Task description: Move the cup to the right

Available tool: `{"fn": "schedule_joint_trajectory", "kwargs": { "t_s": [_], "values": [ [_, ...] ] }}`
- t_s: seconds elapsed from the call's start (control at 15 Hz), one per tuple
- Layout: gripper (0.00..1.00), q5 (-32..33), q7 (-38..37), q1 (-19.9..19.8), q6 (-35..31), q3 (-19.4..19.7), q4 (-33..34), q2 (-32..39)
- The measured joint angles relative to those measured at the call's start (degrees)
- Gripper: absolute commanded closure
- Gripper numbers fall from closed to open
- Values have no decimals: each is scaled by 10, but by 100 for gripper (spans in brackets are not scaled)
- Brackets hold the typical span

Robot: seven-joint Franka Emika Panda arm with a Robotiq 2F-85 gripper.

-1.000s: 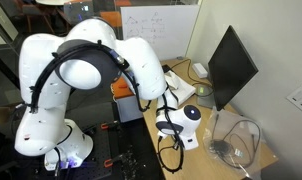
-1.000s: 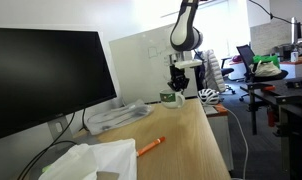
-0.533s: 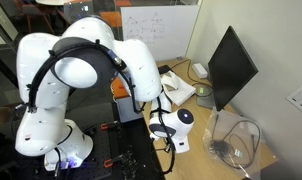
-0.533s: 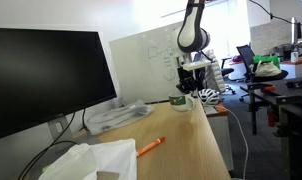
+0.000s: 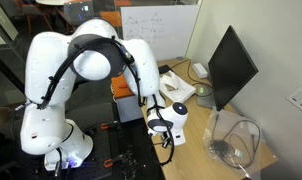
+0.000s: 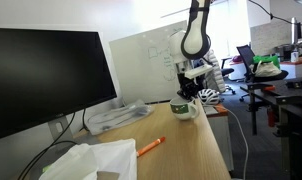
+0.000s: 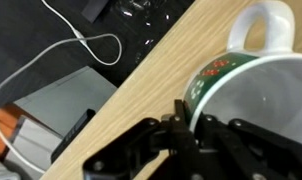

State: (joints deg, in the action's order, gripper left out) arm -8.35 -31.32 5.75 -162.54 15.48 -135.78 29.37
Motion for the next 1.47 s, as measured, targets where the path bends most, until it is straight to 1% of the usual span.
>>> {"fn": "schedule_joint_trajectory", "kwargs": {
  "t_s": [0.2,0.4,0.93,1.2,1.47],
  "values": [
    [97,4,-6,32,-20,15,1,13],
    [97,4,-6,45,-41,22,1,21],
    [97,-2,-6,44,-50,26,1,29],
    [97,-8,-6,42,-50,37,1,29],
    [97,-18,-6,24,-50,50,0,32]
  ]
}}
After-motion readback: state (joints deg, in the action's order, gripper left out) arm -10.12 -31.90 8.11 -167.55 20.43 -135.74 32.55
